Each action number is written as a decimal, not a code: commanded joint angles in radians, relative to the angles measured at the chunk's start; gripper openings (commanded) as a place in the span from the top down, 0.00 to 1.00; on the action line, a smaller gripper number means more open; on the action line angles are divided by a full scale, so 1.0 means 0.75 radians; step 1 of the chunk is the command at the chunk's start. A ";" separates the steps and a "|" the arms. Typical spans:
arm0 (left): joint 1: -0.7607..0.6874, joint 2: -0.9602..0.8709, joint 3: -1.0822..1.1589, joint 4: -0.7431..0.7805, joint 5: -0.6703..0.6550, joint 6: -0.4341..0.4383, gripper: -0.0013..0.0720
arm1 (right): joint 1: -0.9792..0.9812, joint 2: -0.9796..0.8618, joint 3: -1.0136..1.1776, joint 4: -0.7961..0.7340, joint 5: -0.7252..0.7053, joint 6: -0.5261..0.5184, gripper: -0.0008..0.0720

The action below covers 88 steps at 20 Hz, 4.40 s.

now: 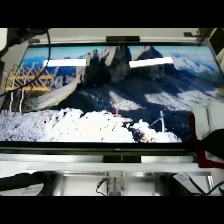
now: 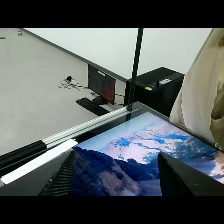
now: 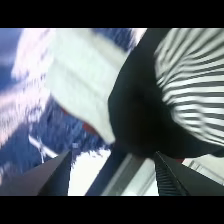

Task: Fold the shirts.

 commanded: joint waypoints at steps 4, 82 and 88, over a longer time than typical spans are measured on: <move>0.002 -0.001 -0.001 -0.001 -0.004 -0.001 0.13 | 0.370 -0.005 -0.635 -0.173 -0.182 -0.014 0.32; 0.001 -0.148 -0.024 0.674 -1.179 -0.683 0.16 | 1.092 -0.094 -0.521 -0.093 -0.148 0.060 0.18; -0.009 -0.147 -0.420 0.729 -1.195 -0.868 0.16 | 1.635 -0.202 -0.584 -0.111 -0.525 0.280 0.18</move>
